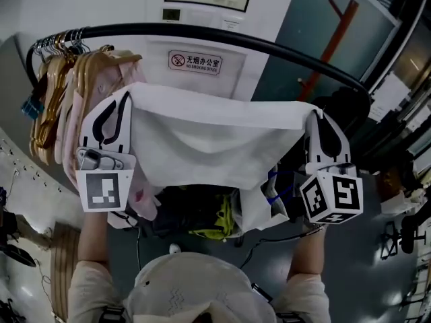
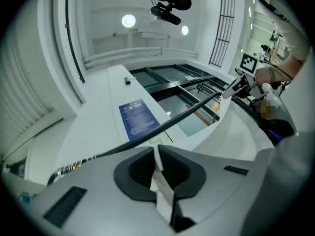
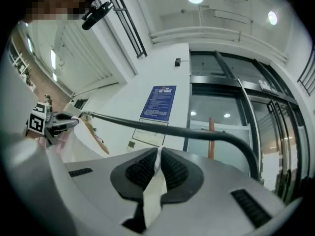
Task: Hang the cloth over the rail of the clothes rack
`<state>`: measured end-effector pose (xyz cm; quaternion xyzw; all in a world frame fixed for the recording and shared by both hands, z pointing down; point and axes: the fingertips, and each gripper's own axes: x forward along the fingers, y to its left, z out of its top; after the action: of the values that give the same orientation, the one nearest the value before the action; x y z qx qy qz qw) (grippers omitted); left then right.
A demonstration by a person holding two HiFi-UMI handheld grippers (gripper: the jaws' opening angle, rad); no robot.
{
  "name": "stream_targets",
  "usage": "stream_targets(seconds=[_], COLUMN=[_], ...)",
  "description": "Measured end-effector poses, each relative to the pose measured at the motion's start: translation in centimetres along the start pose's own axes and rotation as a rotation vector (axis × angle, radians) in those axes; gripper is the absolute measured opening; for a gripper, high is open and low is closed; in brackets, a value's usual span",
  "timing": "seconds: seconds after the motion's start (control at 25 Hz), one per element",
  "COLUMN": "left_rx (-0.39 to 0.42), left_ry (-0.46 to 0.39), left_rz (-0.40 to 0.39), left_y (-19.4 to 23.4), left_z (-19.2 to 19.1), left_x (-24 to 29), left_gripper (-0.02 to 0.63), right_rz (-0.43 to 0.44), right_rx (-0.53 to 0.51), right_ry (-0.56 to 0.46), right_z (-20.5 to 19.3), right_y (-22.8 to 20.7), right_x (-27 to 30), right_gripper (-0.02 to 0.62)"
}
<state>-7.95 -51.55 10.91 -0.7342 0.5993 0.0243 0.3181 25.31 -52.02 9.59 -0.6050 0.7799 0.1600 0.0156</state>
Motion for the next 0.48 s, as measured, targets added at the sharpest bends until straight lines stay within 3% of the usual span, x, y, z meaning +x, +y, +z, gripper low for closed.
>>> stream_targets(seconds=[0.16,0.48], left_rx=[0.318,0.396], left_ry=[-0.066,-0.185], left_rz=[-0.022,0.048], left_y=[1.9,6.2], left_z=[4.8,10.9], left_x=[2.4,7.2], left_gripper=[0.018,0.018], right_rz=[0.009,-0.011], right_rx=[-0.077,-0.214], right_ry=[-0.063,-0.167], right_z=[5.8,14.6], right_y=[-1.3,-3.3], right_x=[1.5,4.6], right_gripper=[0.034,0.034])
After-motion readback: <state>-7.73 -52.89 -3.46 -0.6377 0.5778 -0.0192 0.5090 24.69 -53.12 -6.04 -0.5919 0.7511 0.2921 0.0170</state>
